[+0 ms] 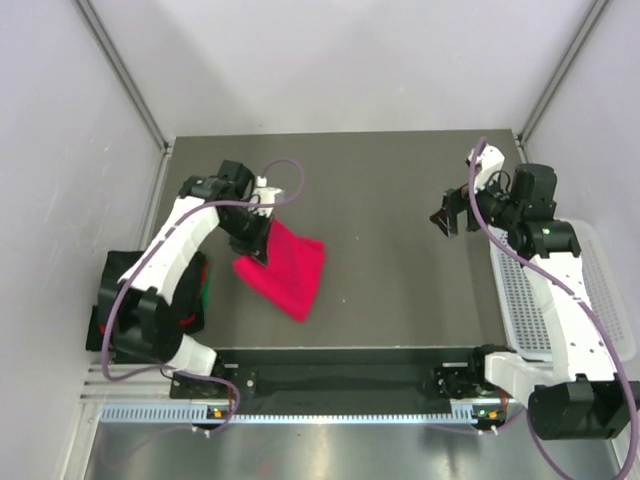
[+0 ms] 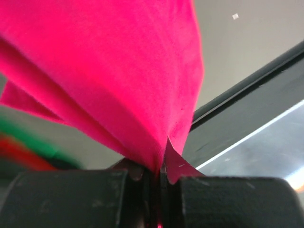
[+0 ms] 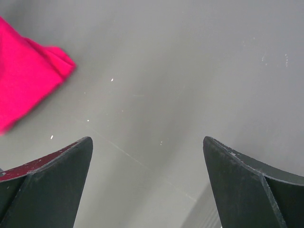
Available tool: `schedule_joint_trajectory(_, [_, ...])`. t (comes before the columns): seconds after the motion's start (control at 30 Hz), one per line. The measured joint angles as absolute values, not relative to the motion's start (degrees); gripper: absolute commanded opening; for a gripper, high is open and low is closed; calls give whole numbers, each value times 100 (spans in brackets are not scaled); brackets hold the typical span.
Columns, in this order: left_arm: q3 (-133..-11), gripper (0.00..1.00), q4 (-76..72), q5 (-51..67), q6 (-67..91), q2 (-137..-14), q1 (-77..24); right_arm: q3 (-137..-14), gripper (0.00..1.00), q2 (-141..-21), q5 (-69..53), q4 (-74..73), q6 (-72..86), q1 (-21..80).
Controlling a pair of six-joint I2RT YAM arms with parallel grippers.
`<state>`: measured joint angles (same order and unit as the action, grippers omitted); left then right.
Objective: Fold and stack the t-shirts
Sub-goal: Neatly place the folded tshirt to the corner
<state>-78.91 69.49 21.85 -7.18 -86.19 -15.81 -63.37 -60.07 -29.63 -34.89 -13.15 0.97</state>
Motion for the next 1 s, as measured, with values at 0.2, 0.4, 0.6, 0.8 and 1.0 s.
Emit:
schedule_joint_trajectory(0.2, [-8573,0,7524,1450,-1267,-7850,-1085,-6191,100,-5975,-2965,-3524,-1347,95])
schedule_joint_trajectory(0.4, [-8709,0,7638,930,-1629,-7450,-565,-5876,100,-5872,-2974,-3509,-1350,95])
schedule_joint_trajectory(0.6, [-9032,0,7822,399,-1824,-7190,-565,-5712,100,-5833,-2991,-3454,-1352,93])
schedule_joint_trajectory(0.8, [-9347,0,7822,-377,-2298,-6792,-502,-5660,100,-5830,-3015,-3361,-1350,93])
schedule_joint_trajectory(1.0, [-9367,0,7828,-891,-2847,-6602,-255,-5660,100,-5867,-3061,-3330,-1345,82])
